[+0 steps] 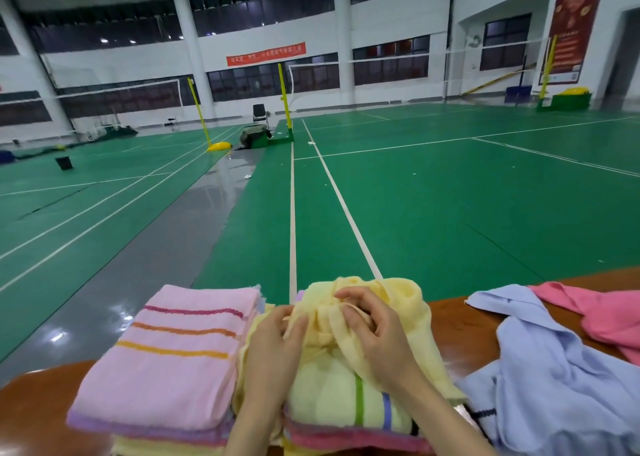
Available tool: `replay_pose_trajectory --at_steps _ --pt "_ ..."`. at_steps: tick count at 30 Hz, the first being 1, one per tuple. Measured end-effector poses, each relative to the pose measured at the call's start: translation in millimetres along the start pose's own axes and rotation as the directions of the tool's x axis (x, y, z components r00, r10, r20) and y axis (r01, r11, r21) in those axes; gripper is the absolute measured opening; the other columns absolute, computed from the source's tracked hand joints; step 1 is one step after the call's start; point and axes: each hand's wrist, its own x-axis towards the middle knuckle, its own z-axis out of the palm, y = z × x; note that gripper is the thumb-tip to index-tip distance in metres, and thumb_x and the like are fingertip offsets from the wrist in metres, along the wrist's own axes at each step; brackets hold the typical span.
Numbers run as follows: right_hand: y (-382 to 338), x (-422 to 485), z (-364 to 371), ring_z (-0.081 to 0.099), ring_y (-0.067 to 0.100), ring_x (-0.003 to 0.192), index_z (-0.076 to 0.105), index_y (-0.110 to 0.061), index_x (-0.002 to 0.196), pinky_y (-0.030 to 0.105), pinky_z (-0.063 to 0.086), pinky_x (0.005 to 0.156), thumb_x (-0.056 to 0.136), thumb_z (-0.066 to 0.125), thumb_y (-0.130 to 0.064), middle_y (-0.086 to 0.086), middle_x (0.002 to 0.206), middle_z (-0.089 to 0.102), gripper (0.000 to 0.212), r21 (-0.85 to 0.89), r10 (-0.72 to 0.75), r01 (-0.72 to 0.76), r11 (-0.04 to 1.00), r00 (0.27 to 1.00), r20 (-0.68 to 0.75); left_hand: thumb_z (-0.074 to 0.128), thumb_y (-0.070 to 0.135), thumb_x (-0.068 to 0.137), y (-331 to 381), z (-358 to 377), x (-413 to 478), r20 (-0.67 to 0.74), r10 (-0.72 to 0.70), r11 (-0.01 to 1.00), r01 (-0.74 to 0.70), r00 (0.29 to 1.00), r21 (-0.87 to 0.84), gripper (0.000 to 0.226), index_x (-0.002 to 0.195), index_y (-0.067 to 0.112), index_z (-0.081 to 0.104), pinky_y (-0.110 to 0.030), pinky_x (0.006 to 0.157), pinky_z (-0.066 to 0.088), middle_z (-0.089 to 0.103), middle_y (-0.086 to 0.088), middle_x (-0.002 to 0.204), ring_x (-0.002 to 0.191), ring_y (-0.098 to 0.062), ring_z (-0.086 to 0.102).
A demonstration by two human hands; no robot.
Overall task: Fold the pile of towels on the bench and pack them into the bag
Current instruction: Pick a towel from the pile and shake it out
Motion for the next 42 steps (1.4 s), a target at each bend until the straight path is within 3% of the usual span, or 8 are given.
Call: replay_pose_trajectory --at_steps 3,7,12,25,29,34,37,42 --pt "0.6 -2.0 -0.5 0.059 0.004 0.081 0.066 -0.019 0.097 0.012 0.042 0.072 0.078 0.052 -0.010 -0.015 0.083 0.064 0.025 0.009 -0.002 0.002 1.000 0.999 0.041 0.058 0.023 0.092 4.3 -5.7 3.4 -0.036 -0.064 0.989 0.058 0.997 -0.138 0.028 0.065 0.017 0.065 -0.024 0.057 0.039 0.059 0.008 0.057 0.057 -0.006 0.049" --pt "-3.2 0.1 -4.0 0.064 0.007 0.085 0.072 -0.017 0.083 0.014 0.046 0.076 0.078 0.059 -0.006 -0.006 0.084 0.070 0.017 0.064 -0.023 0.022 0.998 0.999 0.022 0.050 0.025 0.094 27.5 -4.2 4.6 -0.076 -0.084 0.901 0.043 0.994 -0.432 0.025 0.072 0.016 0.058 -0.025 0.060 0.038 0.052 0.008 0.062 0.061 -0.007 0.045" --pt "-7.2 6.2 -3.7 0.065 0.010 0.075 0.070 -0.013 0.077 0.019 0.050 0.070 0.080 0.063 0.004 0.002 0.077 0.071 0.019 0.347 0.113 -0.061 0.936 0.985 -0.131 0.043 0.016 0.097 37.5 29.3 -7.2 0.031 0.003 0.926 0.008 1.000 -0.376 0.018 0.083 0.010 0.053 -0.012 0.049 0.035 0.050 0.007 0.060 0.053 -0.005 0.042" --pt "-3.8 6.0 1.7 0.060 0.015 0.072 0.069 -0.018 0.070 0.024 0.050 0.067 0.077 0.071 -0.002 0.005 0.072 0.066 0.017 0.242 0.050 -0.028 0.970 0.995 -0.083 0.047 0.039 0.086 27.0 37.2 -19.5 0.037 0.060 0.903 -0.039 0.997 -0.429 0.032 0.084 0.007 0.052 -0.022 0.057 0.042 0.055 0.004 0.070 0.063 -0.008 0.049" --pt "-23.3 27.7 -9.6 0.056 0.010 0.065 0.068 -0.016 0.069 0.022 0.045 0.060 0.074 0.077 -0.021 0.002 0.066 0.063 0.012 0.186 0.060 -0.079 0.979 0.992 0.107 0.048 0.033 0.092 42.3 20.5 2.9 0.002 0.058 0.907 -0.052 0.998 -0.418 0.029 0.082 0.006 0.052 -0.022 0.053 0.039 0.050 0.001 0.065 0.059 -0.008 0.045" --pt "-78.8 97.5 -36.6 0.035 0.008 0.052 0.054 -0.003 0.063 0.018 0.024 0.048 0.056 0.073 -0.045 -0.001 0.059 0.040 0.047 -0.012 0.024 -0.021 1.000 0.948 0.317 0.045 0.022 0.094 114.2 -39.7 88.8 0.103 0.148 0.837 -0.069 0.983 -0.543 0.019 0.081 0.011 0.051 -0.018 0.050 0.041 0.048 0.005 0.062 0.055 -0.006 0.044" --pt "-124.0 134.1 -46.8 0.047 0.008 0.055 0.056 -0.008 0.066 0.017 0.034 0.052 0.050 0.071 -0.047 -0.001 0.064 0.051 0.045 -0.096 0.060 -0.018 0.995 0.885 0.461 0.049 0.025 0.087 163.0 -74.0 133.9 0.260 0.188 0.825 -0.009 0.947 -0.565 0.014 0.086 0.012 0.054 -0.016 0.052 0.047 0.054 0.004 0.066 0.056 -0.005 0.054" --pt "-188.3 173.0 -62.2 0.064 0.012 0.077 0.066 -0.014 0.084 0.021 0.050 0.070 0.047 0.073 -0.047 -0.001 0.087 0.069 0.050 -0.343 0.206 0.008 0.939 0.787 0.581 0.039 0.025 0.099 231.4 -134.4 187.8 0.157 0.236 0.746 -0.075 0.959 -0.662 0.022 0.080 0.016 0.048 -0.017 0.050 0.050 0.052 0.004 0.063 0.049 -0.004 0.055"
